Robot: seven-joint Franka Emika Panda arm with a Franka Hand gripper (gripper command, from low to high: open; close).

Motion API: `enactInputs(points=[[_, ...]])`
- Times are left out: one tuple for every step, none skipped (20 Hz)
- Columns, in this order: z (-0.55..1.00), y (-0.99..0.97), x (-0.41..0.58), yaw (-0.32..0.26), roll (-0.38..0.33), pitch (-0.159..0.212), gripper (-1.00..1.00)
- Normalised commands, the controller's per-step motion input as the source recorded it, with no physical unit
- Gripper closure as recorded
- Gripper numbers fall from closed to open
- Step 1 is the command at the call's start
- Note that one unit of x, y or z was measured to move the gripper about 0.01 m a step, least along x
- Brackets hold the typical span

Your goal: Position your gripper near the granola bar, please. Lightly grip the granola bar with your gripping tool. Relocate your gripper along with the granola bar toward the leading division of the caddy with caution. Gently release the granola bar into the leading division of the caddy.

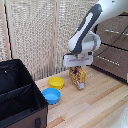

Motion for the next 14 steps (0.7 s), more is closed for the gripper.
enactInputs(points=[[0.82,0.08,0.309,-0.165,0.0,0.0,1.0],[0.83,0.08,0.306,-0.17,0.0,-0.002,1.0],[0.83,0.09,0.317,-0.162,0.0,0.0,1.0],[0.83,0.12,0.317,-0.154,0.0,0.0,1.0],[0.85,0.11,0.314,-0.139,0.0,0.0,1.0],[0.84,0.11,0.329,-0.134,0.0,0.0,1.0],[0.85,0.12,0.317,-0.125,0.0,0.0,1.0],[0.86,0.17,0.271,-0.126,0.0,0.0,1.0],[0.85,0.19,0.26,-0.128,0.0,0.012,1.0],[0.85,0.21,0.223,-0.124,0.0,0.024,1.0],[0.85,0.29,0.177,-0.119,0.0,0.021,1.0],[0.84,0.33,0.143,-0.114,0.0,0.026,1.0],[0.81,0.38,0.126,-0.106,0.004,0.032,1.0],[0.77,0.46,0.103,-0.093,0.021,0.033,1.0]])
